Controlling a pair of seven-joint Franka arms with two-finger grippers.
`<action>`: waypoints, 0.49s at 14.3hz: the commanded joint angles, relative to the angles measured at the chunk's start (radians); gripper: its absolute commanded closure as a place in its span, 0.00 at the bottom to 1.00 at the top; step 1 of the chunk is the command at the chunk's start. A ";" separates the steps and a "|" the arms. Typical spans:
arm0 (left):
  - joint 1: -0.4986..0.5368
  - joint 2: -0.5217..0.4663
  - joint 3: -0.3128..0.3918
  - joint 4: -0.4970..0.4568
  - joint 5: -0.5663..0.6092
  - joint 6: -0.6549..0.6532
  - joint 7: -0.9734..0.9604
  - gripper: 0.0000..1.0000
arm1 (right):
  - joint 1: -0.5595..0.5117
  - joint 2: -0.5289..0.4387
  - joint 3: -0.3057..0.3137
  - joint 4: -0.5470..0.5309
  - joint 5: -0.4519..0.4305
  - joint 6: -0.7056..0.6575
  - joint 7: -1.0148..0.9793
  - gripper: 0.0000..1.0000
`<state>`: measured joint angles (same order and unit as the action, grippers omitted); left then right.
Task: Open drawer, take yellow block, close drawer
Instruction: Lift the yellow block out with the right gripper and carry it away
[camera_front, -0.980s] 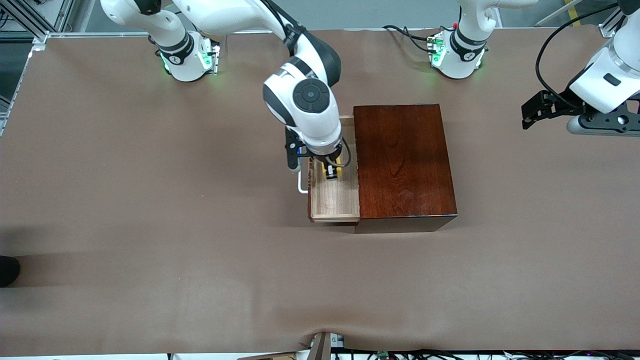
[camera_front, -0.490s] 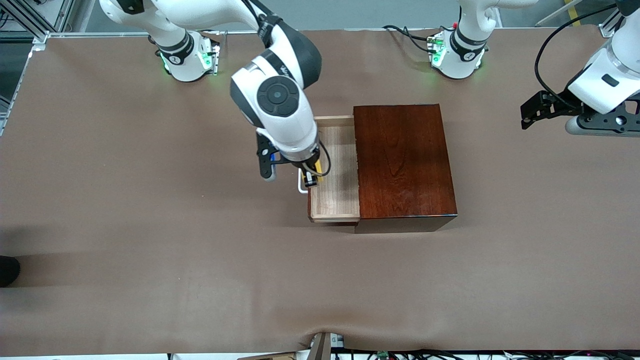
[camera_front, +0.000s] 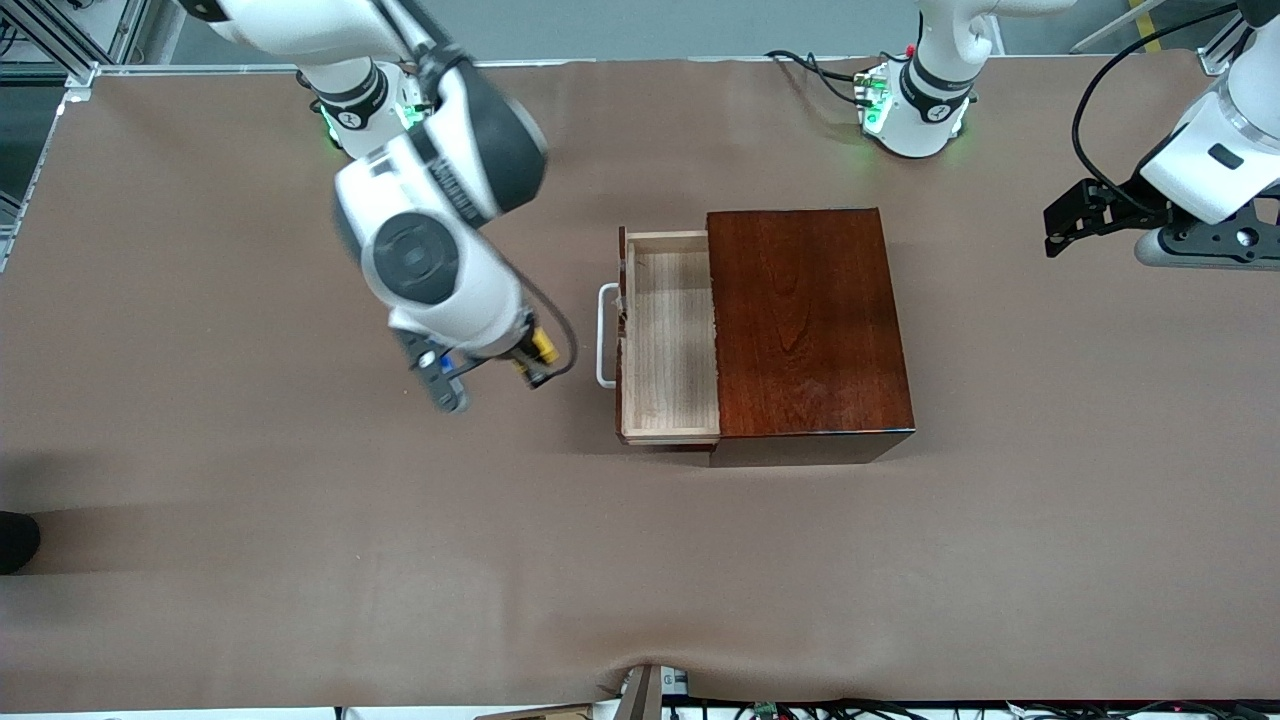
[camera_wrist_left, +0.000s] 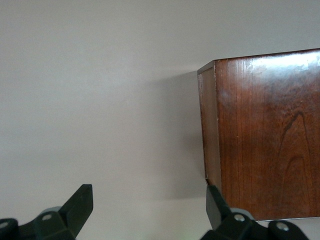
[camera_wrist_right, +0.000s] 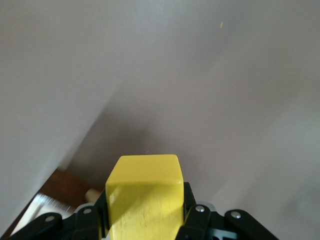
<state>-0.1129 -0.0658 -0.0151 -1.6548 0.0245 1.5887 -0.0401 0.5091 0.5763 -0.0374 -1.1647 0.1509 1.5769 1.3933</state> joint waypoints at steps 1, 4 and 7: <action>-0.002 -0.014 -0.019 -0.016 -0.026 0.008 0.000 0.00 | -0.099 -0.015 0.011 -0.018 -0.005 -0.035 -0.190 1.00; -0.011 0.049 -0.112 0.029 -0.025 0.011 -0.049 0.00 | -0.202 -0.019 0.008 -0.061 -0.017 -0.078 -0.434 1.00; -0.017 0.142 -0.198 0.107 -0.023 0.014 -0.151 0.00 | -0.286 -0.029 0.010 -0.101 -0.112 -0.077 -0.671 1.00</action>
<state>-0.1298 -0.0040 -0.1690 -1.6340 0.0120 1.6103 -0.1408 0.2656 0.5767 -0.0443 -1.2161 0.0892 1.5017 0.8553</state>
